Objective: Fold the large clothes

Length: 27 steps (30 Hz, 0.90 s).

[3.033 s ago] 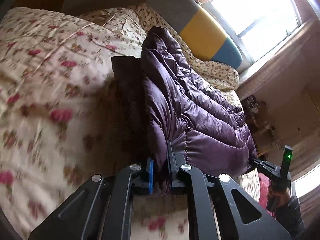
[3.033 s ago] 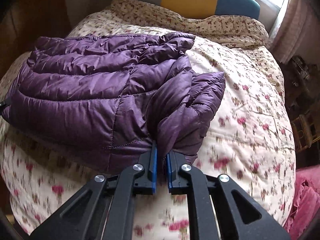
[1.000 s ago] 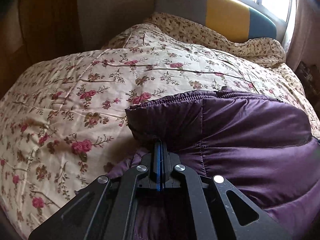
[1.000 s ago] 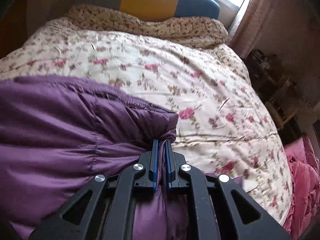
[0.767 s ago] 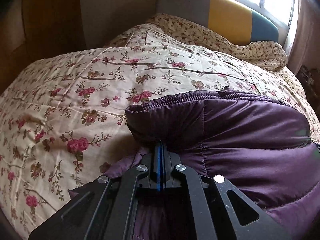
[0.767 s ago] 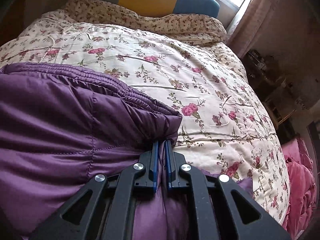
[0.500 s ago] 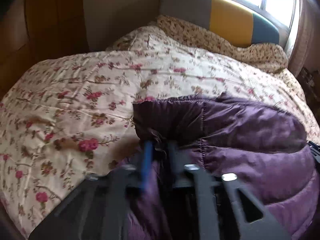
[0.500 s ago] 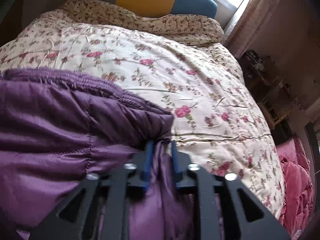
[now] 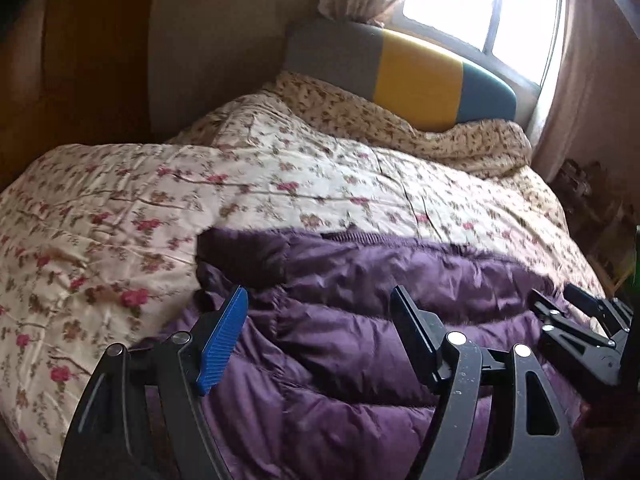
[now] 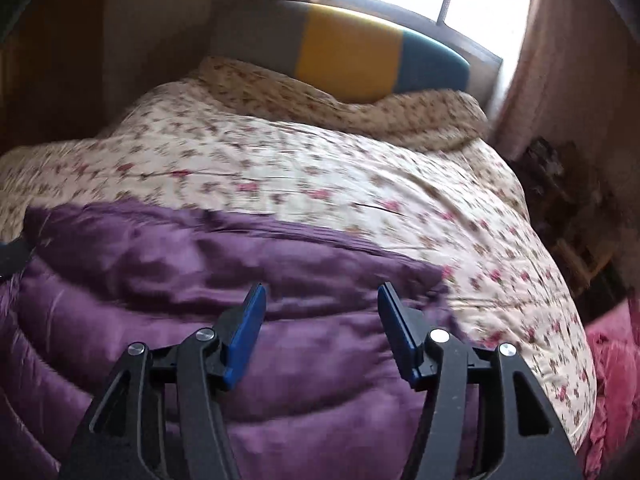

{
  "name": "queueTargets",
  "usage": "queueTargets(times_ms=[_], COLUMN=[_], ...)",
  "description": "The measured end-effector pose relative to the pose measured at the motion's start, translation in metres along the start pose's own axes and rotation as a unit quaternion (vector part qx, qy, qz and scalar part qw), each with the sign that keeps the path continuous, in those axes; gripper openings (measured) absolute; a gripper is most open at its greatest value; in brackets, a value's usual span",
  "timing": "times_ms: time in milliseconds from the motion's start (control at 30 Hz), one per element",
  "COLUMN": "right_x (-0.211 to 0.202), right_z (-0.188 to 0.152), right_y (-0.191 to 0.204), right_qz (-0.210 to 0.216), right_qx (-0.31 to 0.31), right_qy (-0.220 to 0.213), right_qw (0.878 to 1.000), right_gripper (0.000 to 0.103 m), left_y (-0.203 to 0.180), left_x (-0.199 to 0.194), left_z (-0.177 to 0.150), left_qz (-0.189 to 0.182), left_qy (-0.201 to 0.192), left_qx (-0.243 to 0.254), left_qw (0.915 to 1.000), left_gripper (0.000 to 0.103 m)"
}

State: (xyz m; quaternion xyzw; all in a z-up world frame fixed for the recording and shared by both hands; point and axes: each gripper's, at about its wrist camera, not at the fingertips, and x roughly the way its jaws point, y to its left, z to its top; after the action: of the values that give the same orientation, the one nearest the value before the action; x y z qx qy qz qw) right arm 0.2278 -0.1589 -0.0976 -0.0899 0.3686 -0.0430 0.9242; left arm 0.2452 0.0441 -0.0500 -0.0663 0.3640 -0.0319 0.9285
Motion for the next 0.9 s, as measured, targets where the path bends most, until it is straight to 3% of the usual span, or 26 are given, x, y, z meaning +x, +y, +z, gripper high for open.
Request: queueTargets(times_ms=[233, 633, 900], right_x=[0.033, 0.061, 0.058], right_z=[-0.016, -0.028, -0.029], right_y=[0.019, 0.031, 0.029], right_qz=[-0.007, -0.018, -0.016], right_qx=[-0.022, -0.033, -0.032], right_qy=[0.018, 0.022, 0.023], right_qw=[1.000, 0.999, 0.999], right_gripper=[0.058, 0.058, 0.059], left_y=[0.012, 0.010, 0.008], left_x=[0.028, 0.048, 0.035], left_z=[-0.016, -0.030, -0.025], left_qz=[-0.001, 0.006, 0.013], left_qy=[0.030, 0.031, 0.035], left_qx=[-0.019, -0.015, -0.009], left_qw=[0.9994, 0.9994, 0.9992], left_gripper=[0.072, 0.073, 0.077])
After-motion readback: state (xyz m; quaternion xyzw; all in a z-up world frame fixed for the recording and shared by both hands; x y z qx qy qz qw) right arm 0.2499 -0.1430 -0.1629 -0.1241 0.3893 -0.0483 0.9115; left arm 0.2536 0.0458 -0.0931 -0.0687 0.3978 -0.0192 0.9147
